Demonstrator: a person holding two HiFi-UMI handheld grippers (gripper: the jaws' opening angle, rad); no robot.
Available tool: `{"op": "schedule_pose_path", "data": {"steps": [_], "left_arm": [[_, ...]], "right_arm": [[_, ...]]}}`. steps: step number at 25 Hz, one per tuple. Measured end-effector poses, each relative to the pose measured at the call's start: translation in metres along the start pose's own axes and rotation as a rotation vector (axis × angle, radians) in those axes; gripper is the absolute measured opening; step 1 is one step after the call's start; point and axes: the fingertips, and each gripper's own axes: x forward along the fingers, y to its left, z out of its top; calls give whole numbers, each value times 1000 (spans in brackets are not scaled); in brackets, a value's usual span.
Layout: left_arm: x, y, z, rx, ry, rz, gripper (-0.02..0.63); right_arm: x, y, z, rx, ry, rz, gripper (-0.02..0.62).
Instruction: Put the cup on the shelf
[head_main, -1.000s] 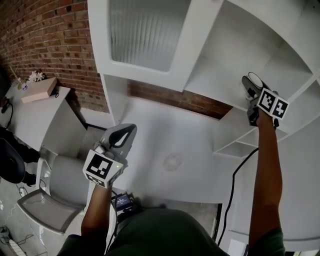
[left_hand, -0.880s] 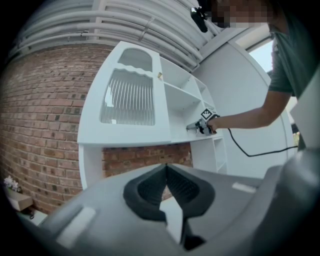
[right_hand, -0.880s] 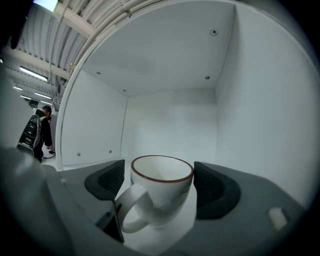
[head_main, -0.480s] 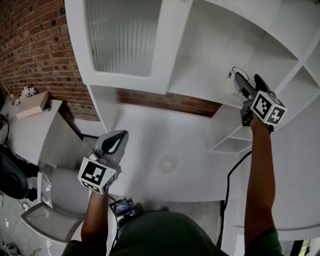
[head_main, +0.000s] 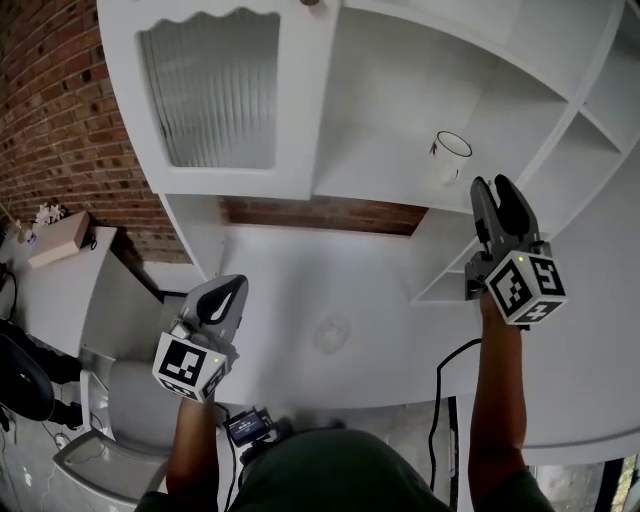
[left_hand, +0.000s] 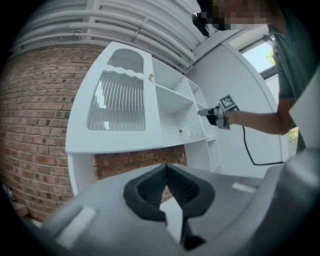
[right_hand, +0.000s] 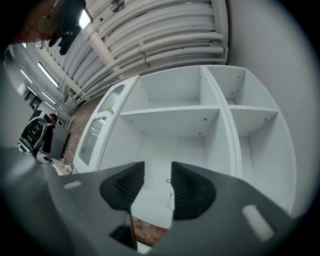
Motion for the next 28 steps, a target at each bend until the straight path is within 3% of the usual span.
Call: {"op": "schedule_pose_path", "data": {"steps": [3,5,17,22,28], "left_arm": [[0,-2,3,1,-4,-7,2],[0,-4,2,0,-4,-11,2],[-7,-15,0,-5,2,-51,2],[-9,-18,-7,-3,9,-74,2],[-14,-34,-8,5,9,-108,2]], "right_arm": [[-28,23,-2,-5,-12,39,43],[-43,39,-10,-12,-1,69,6],[-109,128,-105,-11,248,202,5],[-134,140,-132,22,323,204,5],[-160,142,-137,41,342,181,5]]}}
